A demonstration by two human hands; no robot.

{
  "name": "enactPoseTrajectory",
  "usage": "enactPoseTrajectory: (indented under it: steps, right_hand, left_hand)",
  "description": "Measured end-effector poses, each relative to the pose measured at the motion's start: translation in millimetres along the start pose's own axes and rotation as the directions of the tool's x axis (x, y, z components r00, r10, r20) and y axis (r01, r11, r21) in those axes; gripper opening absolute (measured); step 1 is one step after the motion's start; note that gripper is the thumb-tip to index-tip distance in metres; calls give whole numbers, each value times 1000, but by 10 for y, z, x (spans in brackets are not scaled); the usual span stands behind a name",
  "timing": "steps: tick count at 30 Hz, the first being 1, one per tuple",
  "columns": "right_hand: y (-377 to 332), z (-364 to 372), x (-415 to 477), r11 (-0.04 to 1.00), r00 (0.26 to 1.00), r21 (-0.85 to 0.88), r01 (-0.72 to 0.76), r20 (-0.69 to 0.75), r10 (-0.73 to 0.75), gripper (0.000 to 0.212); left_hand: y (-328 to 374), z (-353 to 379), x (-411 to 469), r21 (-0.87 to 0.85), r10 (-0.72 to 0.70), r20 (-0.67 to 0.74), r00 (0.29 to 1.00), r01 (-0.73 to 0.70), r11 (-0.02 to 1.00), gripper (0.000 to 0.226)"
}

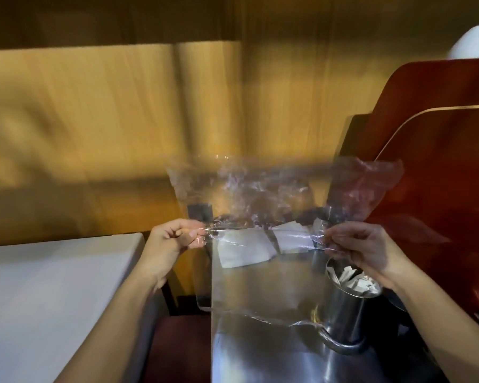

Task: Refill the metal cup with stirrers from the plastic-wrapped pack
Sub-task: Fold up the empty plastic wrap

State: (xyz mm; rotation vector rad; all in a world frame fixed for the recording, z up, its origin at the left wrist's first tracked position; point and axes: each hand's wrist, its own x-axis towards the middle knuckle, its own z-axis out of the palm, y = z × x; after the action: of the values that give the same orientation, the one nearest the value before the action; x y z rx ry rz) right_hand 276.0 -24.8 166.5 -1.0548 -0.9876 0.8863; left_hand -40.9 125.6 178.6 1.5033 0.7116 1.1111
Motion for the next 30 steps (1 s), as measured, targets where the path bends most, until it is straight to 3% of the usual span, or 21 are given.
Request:
enactPoseTrajectory:
  steps: [4, 8, 13, 15, 20, 23, 25, 30]
  right_hand:
    - [-45, -38, -21, 1000, 1000, -20, -10, 23, 10, 12]
    - [-40, -123, -39, 990, 1000, -138, -20, 10, 21, 43]
    - [-5, -173, -64, 986, 993, -133, -104, 49, 111, 44]
    - [14, -189, -60, 987, 992, -122, -109, 52, 116, 42]
    - [12, -158, -64, 988, 995, -132, -76, 59, 85, 17]
    - [1, -91, -76, 964, 998, -262, -52, 18, 59, 16]
    - [2, -43, -81, 949, 1000, -314, -25, -25, 18, 11]
    - [-6, 41, -112, 953, 996, -301, -19, -91, -9, 16]
  left_hand:
    - [56, 22, -46, -16, 10, 9, 1000, -10, 1000, 25]
    - [48, -15, -71, -100, -43, 18, 999, 45, 994, 42]
    - [-8, -67, -96, -117, -92, 80, 993, 101, 988, 46]
    - [-32, -75, -109, -95, -107, 92, 990, 115, 989, 45]
    - [-43, -57, -159, -144, -148, 159, 976, 171, 975, 17]
    - [-43, -8, -203, -21, -149, 108, 983, 152, 988, 44]
    - [-42, 25, -221, 48, -131, 64, 989, 128, 991, 48]
    - [-31, 26, -238, -54, -155, 103, 983, 161, 985, 52]
